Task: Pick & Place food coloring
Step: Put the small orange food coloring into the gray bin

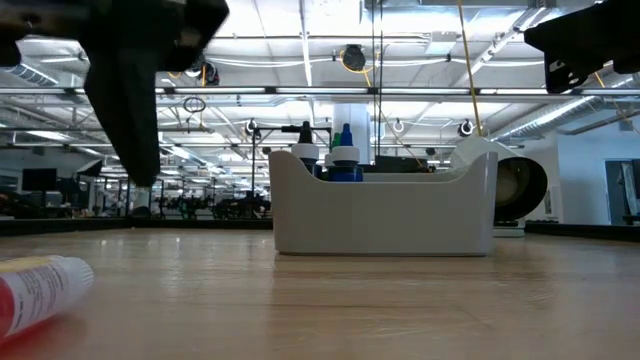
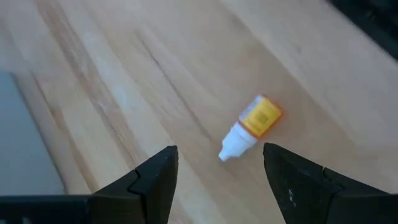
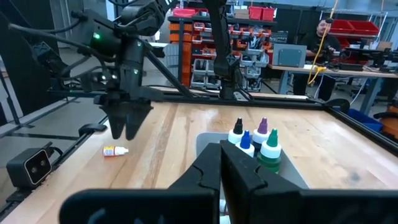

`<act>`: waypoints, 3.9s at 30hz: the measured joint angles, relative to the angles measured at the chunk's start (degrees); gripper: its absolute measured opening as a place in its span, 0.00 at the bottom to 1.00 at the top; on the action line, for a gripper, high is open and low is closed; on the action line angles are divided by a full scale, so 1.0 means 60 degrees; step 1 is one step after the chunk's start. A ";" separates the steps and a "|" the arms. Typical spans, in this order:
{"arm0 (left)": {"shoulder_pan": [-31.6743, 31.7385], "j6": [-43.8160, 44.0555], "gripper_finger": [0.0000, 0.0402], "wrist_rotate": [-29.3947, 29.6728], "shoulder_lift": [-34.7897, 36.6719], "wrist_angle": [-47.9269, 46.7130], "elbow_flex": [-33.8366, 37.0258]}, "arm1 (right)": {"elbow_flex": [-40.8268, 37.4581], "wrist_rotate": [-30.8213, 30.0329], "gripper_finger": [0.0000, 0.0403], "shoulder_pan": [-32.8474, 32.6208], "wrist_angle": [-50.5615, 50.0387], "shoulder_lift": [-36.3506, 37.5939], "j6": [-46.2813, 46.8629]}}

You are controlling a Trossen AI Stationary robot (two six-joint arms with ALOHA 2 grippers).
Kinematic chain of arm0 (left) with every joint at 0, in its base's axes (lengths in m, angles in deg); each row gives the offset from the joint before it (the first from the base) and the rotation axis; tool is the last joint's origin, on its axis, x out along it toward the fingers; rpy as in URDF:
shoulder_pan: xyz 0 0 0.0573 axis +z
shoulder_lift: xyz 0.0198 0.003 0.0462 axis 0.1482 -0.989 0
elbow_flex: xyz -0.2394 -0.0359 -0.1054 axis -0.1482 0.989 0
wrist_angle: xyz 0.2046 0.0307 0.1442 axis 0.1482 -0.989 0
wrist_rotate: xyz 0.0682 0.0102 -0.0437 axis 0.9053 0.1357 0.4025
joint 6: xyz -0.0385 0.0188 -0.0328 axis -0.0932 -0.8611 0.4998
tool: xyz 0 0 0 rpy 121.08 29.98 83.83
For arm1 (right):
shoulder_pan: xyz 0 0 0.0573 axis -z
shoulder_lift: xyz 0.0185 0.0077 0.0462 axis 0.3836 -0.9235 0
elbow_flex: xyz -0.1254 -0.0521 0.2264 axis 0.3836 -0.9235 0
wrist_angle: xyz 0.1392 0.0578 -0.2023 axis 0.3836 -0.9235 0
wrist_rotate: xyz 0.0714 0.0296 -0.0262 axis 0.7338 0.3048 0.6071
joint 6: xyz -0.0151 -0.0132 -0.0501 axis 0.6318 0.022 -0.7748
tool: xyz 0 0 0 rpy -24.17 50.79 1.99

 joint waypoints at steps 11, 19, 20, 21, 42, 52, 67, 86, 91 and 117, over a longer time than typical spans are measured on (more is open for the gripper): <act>0.0084 -0.1083 0.59 -0.0514 -0.0628 0.0350 -0.0027 | 0.0007 -0.0029 0.00 0.0001 0.0004 0.0000 0.0020; 0.0237 -0.1075 0.59 -0.0801 -0.0662 0.0766 -0.0004 | 0.0007 -0.0029 0.00 0.0000 0.0001 0.0000 0.0020; 0.0282 -0.0952 0.59 -0.0890 -0.0662 0.0770 -0.0004 | 0.0007 -0.0029 0.00 0.0000 0.0002 0.0000 0.0020; 0.0314 -0.0838 0.59 -0.0958 -0.0662 0.0770 -0.0004 | 0.0007 -0.0029 0.00 0.0000 0.0004 0.0000 0.0020; 0.0669 -0.0558 0.12 -0.1563 -0.0673 0.0808 0.0011 | 0.0007 -0.0033 0.00 0.0001 0.0000 0.0000 0.0000; 0.0667 -0.0353 0.16 -0.1019 -0.0600 0.0840 0.0021 | 0.0007 -0.0033 0.00 0.0000 -0.0004 0.0000 0.0153; 0.0737 0.0149 0.12 -0.0906 -0.0418 -0.1647 -0.0840 | 0.0004 -0.0031 0.00 0.0003 0.0004 -0.0007 0.0068; 0.0473 -0.0533 0.12 0.2915 -0.0400 -0.5966 -0.3589 | 0.0001 0.0039 0.00 0.0007 0.1742 -0.0361 -0.0208; 0.0564 -0.0647 0.12 0.3803 -0.0400 -0.6086 -0.3592 | 0.0645 0.1591 0.00 0.0224 0.2269 -0.1533 -0.1193; 0.1125 -0.0641 0.13 0.5281 -0.0404 -0.5972 -0.5519 | 0.7294 -0.3797 0.40 0.0555 0.3177 -0.9153 -1.1414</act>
